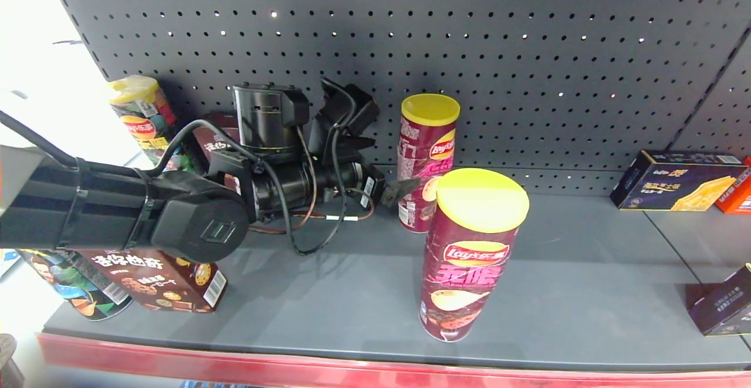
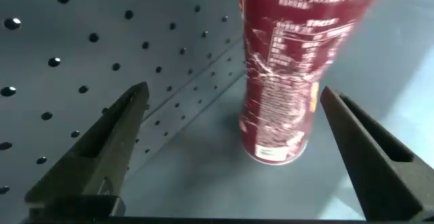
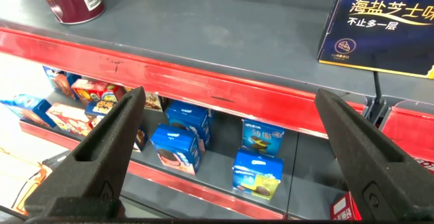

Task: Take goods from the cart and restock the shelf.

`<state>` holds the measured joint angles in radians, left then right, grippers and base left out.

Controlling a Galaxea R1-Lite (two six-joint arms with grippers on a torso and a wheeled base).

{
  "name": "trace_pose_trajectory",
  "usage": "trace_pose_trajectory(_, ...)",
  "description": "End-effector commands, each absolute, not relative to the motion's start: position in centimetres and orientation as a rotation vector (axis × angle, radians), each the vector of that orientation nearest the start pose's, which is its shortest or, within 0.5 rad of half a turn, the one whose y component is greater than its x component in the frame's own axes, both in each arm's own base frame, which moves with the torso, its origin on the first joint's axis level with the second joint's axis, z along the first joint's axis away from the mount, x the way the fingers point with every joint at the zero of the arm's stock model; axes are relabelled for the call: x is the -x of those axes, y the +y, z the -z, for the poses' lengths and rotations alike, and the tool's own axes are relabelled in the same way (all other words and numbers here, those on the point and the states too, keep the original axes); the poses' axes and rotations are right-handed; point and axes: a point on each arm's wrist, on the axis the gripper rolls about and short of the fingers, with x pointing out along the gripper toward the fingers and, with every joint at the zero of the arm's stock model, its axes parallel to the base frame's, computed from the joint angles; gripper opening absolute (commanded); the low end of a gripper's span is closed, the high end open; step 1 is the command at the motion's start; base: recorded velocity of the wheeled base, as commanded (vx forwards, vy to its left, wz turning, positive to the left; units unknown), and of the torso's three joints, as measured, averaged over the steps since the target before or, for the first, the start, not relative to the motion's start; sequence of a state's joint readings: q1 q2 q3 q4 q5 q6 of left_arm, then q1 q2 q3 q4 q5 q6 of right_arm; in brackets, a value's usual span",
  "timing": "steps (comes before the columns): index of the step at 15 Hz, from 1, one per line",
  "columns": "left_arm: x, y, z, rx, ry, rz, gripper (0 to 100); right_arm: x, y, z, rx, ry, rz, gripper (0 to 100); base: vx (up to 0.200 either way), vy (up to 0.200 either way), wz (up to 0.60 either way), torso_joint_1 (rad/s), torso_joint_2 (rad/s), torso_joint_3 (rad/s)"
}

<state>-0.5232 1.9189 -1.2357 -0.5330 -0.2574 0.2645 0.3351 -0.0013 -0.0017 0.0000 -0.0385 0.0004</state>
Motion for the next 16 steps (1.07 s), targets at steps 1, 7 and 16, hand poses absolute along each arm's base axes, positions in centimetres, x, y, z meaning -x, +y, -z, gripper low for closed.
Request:
trace_pose_trajectory(1, -33.6, -19.9, -20.9, -0.273, 0.063, 0.784, 100, 2.1, -0.8, -7.6, -0.002, -0.001, -0.298, 100, 0.0, 0.0, 0.0, 0.0, 0.0, 0.0)
trace_pose_trajectory(7, -34.0, -19.3, -21.2, -0.274, 0.056, 0.734, 100, 2.1, -0.8, -7.6, -0.002, -0.001, -0.298, 100, 0.0, 0.0, 0.0, 0.0, 0.0, 0.0)
trace_pose_trajectory(16, -34.4, -18.5, -21.2, -0.275, 0.059, 0.685, 100, 2.1, -0.8, -7.5, 0.0, 0.0, -0.298, 100, 0.0, 0.0, 0.0, 0.0, 0.0, 0.0)
